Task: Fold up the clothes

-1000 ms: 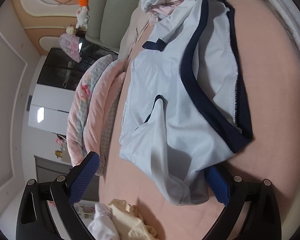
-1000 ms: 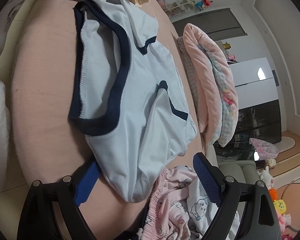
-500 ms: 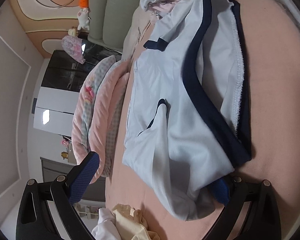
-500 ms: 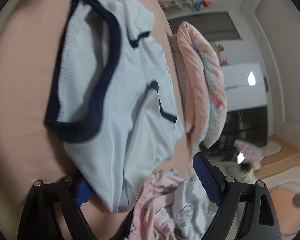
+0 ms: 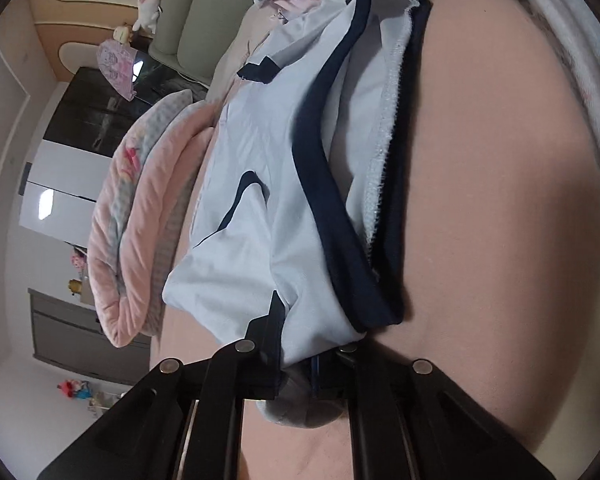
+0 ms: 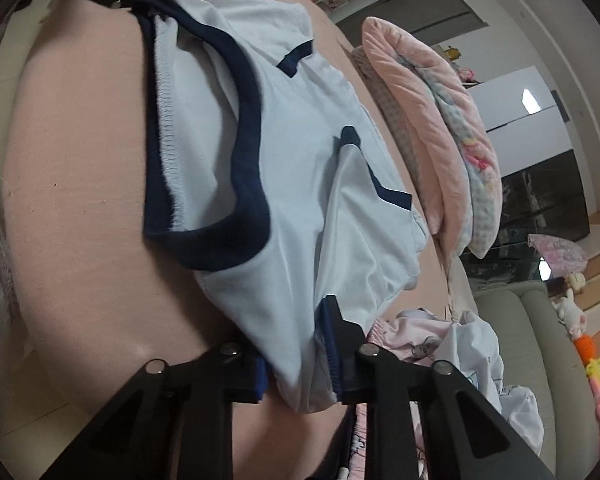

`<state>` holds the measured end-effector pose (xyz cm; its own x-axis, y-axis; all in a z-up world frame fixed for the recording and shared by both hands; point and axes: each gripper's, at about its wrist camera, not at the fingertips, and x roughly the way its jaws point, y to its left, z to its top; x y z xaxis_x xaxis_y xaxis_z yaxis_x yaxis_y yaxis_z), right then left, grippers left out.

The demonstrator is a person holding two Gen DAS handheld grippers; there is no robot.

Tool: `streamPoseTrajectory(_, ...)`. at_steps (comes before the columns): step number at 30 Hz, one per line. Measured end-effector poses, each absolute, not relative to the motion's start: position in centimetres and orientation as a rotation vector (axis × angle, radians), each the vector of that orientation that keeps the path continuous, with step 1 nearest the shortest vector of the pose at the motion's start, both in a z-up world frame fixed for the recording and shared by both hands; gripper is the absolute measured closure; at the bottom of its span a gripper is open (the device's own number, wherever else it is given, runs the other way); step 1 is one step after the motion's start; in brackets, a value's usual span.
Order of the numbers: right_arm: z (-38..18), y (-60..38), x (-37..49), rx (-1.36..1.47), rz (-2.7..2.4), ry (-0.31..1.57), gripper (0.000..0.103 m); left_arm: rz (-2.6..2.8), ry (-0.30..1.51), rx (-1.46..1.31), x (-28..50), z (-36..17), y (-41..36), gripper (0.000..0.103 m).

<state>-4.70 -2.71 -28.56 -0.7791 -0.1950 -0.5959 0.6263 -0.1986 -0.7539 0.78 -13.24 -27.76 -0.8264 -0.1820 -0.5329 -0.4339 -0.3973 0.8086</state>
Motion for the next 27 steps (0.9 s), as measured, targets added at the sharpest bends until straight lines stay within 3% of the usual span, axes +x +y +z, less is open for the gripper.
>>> streamPoseTrajectory(5, -29.2, -3.0, -4.7, 0.554, -1.981, 1.535, 0.092, 2.38, 1.551, -0.9, 0.2, -27.2, -13.4, 0.097)
streamPoseTrajectory(23, -27.2, -3.5, -7.2, 0.831, -1.888, 1.424, 0.095, 2.376, 1.149, -1.229, -3.5, -23.9, -14.7, 0.096)
streamPoseTrajectory(27, -26.3, -3.6, -7.8, 0.88, -1.89, 1.385, 0.095, 2.387, 0.969, -1.314, -4.4, -22.8, -15.9, 0.094)
